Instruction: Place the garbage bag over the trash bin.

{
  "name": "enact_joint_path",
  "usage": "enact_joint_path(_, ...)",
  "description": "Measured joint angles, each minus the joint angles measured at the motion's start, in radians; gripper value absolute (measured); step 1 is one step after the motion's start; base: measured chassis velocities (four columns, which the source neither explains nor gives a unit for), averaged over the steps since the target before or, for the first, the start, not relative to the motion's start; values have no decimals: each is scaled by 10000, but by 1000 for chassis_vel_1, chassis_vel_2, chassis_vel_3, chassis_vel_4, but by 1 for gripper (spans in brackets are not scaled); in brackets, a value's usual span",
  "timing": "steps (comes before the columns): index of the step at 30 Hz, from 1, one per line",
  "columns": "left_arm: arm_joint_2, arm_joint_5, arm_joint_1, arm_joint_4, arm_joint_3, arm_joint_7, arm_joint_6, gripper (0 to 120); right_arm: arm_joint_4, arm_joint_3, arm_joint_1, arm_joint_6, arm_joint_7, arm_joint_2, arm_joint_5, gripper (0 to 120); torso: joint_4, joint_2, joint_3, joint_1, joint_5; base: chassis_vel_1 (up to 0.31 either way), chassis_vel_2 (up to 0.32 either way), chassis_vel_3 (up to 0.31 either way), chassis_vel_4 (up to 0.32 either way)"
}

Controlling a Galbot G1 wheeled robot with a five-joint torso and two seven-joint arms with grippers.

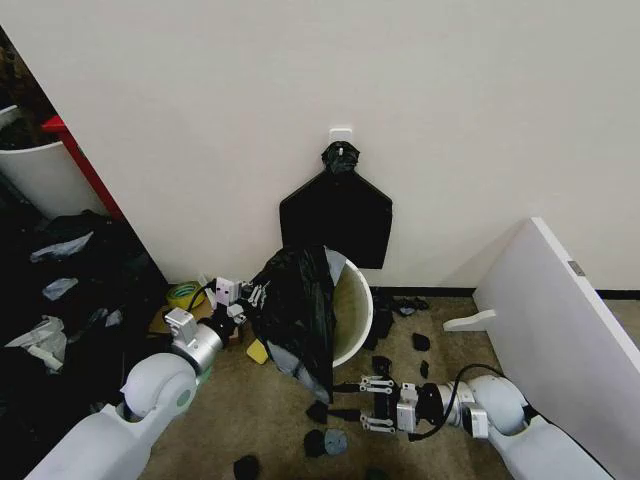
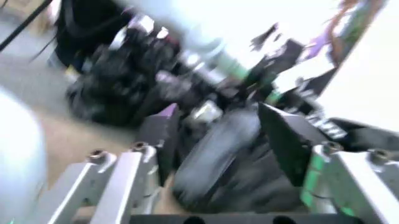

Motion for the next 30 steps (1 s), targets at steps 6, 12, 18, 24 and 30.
enact_joint_path(6,-87,785,170,108,65,616,-951,5,1190,-672,-378,-1692,4937,-238,551,77,-3,0,0,0,-1,0,0,0,0)
enact_joint_path(12,-134,1231,270,168,92,1136,-1587,5,2797,-2036,-680,-4181,9861,-348,550,94,0,0,0,0,-1,0,0,0,0)
enact_joint_path(18,-63,1357,268,270,6,1518,-2041,5,4173,-3203,-517,-6495,14058,-145,2362,88,0,0,0,0,1,0,0,0,0)
enact_joint_path(24,-45,1389,291,300,-28,1542,-2103,5,4399,-3196,-517,-6361,14254,-37,2995,66,0,0,0,1,1,0,0,0,0)
enact_joint_path(30,-59,1418,267,338,-26,1565,-2112,5,4741,-2988,-565,-6152,14578,56,3979,52,0,0,0,2,0,0,0,0,0)
